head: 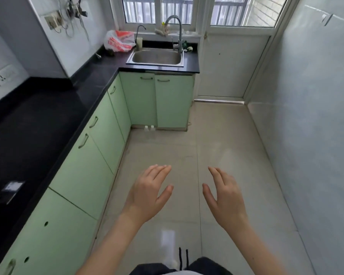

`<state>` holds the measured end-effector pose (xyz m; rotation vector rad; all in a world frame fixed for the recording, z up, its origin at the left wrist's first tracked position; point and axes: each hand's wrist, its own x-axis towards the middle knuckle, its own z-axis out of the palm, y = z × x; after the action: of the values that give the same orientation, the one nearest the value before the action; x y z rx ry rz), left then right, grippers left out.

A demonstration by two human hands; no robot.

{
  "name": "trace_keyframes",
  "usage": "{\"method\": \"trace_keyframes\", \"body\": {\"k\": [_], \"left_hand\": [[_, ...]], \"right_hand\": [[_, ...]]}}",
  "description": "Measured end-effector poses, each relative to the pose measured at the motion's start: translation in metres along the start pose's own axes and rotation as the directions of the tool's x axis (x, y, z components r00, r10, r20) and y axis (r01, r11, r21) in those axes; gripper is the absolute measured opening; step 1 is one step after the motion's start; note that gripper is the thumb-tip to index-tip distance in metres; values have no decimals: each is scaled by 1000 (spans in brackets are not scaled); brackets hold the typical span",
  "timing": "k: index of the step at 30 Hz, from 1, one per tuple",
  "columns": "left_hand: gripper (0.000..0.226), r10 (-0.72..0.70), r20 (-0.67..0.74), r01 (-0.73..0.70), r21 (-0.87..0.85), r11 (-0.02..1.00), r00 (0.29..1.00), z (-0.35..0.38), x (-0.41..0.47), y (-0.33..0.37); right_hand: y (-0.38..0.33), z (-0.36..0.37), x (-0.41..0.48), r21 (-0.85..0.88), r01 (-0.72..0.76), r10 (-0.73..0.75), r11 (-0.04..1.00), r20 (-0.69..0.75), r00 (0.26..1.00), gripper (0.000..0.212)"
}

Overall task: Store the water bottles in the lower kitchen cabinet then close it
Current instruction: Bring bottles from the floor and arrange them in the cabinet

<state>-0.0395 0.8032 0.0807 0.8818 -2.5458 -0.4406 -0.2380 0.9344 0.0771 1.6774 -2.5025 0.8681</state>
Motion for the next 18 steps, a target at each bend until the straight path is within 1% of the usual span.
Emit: {"method": "trace_keyframes", "body": {"k": [4, 7, 11, 14, 18], "left_hand": [[52, -45, -9, 46, 6, 999, 999, 7, 65, -42], [51, -117, -8, 117, -9, 993, 993, 29, 97, -72], [51, -228, 28, 229, -32, 973, 973, 64, 151, -118], [52, -282, 35, 283, -11, 959, 959, 70, 216, -156], [51, -328, -38, 328, -15, 945, 944, 54, 326, -198]], "right_hand": [[9, 26, 81, 25, 22, -23, 999, 11, 1000, 53], [25, 59, 133, 37, 42, -45, 998, 69, 997, 52], [53, 107, 219, 64, 60, -70, 996, 151, 986, 52], [70, 136, 307, 88, 99, -114, 991, 182, 977, 52], [79, 159, 429, 96, 144, -160, 985, 191, 969, 53]]}}
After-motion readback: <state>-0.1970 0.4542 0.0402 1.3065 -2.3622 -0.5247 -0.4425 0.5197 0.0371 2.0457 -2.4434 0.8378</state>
